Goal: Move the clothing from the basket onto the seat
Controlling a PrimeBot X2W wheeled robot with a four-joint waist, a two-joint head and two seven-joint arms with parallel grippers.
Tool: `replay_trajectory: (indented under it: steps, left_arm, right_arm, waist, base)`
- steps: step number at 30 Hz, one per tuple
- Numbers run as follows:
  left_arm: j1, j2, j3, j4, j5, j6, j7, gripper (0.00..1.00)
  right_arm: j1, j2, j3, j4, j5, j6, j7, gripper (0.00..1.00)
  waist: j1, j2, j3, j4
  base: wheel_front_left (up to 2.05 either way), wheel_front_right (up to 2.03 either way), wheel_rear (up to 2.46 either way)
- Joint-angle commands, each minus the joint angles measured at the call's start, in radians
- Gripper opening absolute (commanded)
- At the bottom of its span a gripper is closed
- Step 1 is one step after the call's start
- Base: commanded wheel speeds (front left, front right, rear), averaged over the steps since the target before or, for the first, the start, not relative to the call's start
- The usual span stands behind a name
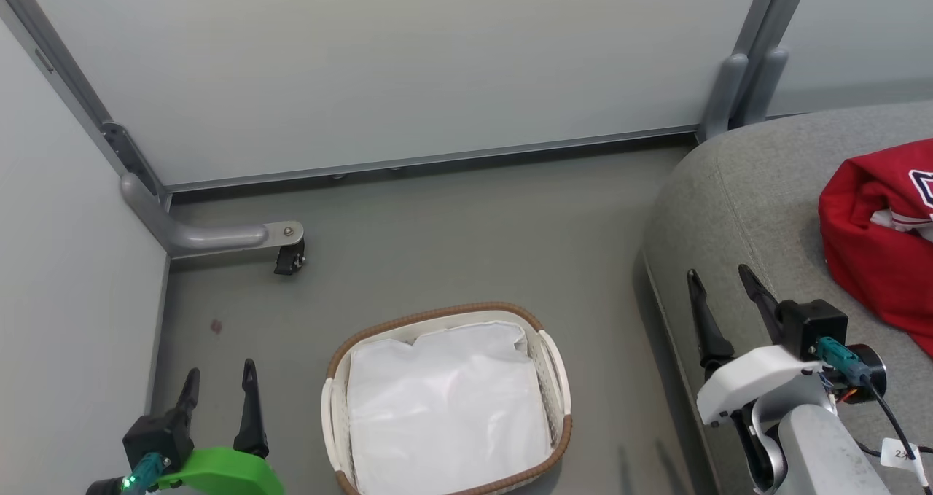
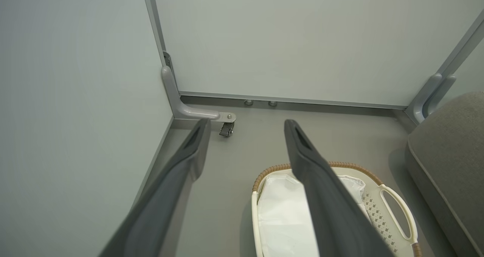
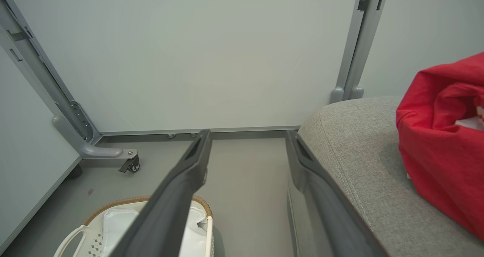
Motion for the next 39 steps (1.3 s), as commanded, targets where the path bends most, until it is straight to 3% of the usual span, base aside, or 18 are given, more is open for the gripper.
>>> replay_trajectory:
  steps: [1,5,39]
  left_arm:
    - [0.001,-0.001,0.000,0.003,0.000,0.000,0.000,0.00]
    - [0.009,-0.011,-0.003,0.036,0.000,0.000,0.001,0.00]
    - [-0.017,-0.009,0.030,-0.065,-0.567,-0.003,0.152,0.00]
  right_arm:
    - [0.001,0.001,-0.001,0.003,0.000,0.000,0.000,0.00]
    - [0.026,0.008,-0.001,0.037,0.001,0.000,0.004,0.00]
    - [0.071,0.003,-0.044,-0.065,0.591,0.000,0.154,0.00]
  waist:
    - [0.0000,0.0000,-0.002,-0.001]
    - [0.0000,0.0000,-0.002,-0.001]
    - [0.0000,0.0000,-0.014,-0.007]
  base:
    - [0.00,0.00,0.00]
    - [0.00,0.00,0.00]
    - [0.00,0.00,0.00]
